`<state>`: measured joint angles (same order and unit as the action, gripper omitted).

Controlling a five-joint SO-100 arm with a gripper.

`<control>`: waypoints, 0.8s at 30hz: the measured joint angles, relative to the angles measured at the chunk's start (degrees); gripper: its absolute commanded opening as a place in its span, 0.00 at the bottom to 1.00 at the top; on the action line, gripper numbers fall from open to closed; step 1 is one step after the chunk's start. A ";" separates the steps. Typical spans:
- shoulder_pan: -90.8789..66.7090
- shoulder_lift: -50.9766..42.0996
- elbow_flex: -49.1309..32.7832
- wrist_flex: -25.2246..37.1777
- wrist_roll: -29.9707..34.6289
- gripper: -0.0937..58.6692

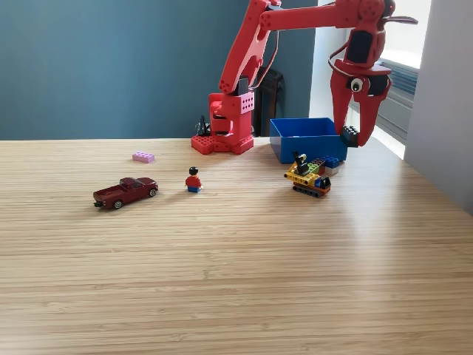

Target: Grasp a lego block and put it in the bin.

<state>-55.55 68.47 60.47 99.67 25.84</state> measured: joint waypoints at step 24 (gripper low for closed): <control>-11.43 16.52 6.59 0.00 -6.06 0.00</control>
<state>-66.97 84.99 67.06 99.67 19.78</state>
